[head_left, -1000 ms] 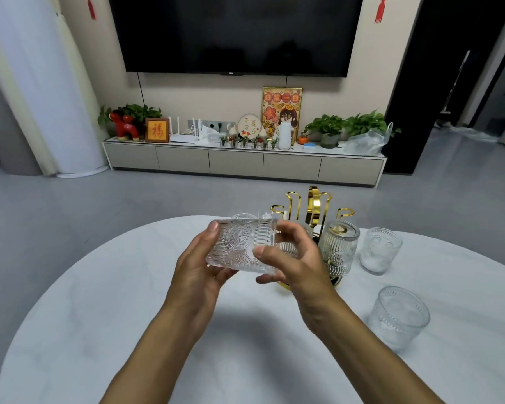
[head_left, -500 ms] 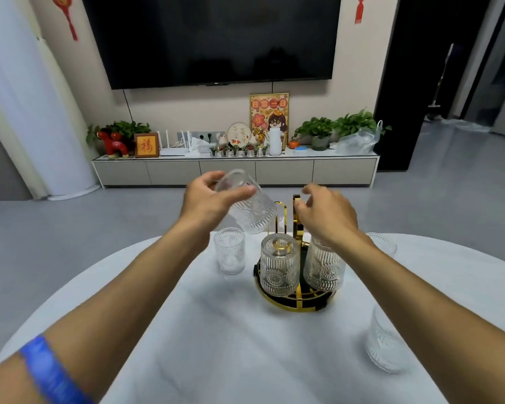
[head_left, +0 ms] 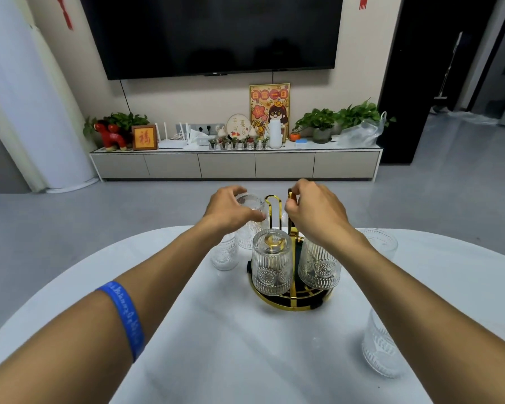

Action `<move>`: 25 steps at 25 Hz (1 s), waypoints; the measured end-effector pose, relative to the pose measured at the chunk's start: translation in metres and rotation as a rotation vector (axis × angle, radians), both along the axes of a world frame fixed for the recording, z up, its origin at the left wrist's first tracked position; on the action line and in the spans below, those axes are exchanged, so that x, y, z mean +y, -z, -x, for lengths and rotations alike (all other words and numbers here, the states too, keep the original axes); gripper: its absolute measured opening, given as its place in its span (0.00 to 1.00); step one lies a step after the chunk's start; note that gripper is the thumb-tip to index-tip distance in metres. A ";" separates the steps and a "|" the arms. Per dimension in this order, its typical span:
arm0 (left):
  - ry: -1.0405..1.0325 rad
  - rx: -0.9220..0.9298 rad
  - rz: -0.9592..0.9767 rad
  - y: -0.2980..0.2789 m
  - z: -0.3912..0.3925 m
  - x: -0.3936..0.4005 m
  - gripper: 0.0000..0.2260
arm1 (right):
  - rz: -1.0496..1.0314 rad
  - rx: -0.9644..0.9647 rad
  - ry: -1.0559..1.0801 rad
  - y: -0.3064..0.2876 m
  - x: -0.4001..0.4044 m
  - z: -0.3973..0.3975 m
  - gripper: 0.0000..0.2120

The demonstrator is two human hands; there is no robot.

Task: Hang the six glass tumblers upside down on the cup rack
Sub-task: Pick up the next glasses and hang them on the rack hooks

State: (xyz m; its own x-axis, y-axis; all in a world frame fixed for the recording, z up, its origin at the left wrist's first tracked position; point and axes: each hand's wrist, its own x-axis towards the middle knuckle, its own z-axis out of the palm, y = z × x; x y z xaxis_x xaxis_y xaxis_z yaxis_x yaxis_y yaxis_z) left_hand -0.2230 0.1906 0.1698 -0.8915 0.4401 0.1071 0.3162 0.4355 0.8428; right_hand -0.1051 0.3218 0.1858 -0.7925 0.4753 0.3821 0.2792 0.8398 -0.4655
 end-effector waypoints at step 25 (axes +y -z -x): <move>0.137 0.379 0.037 -0.018 -0.069 -0.026 0.17 | 0.353 0.452 0.211 0.066 0.012 -0.149 0.14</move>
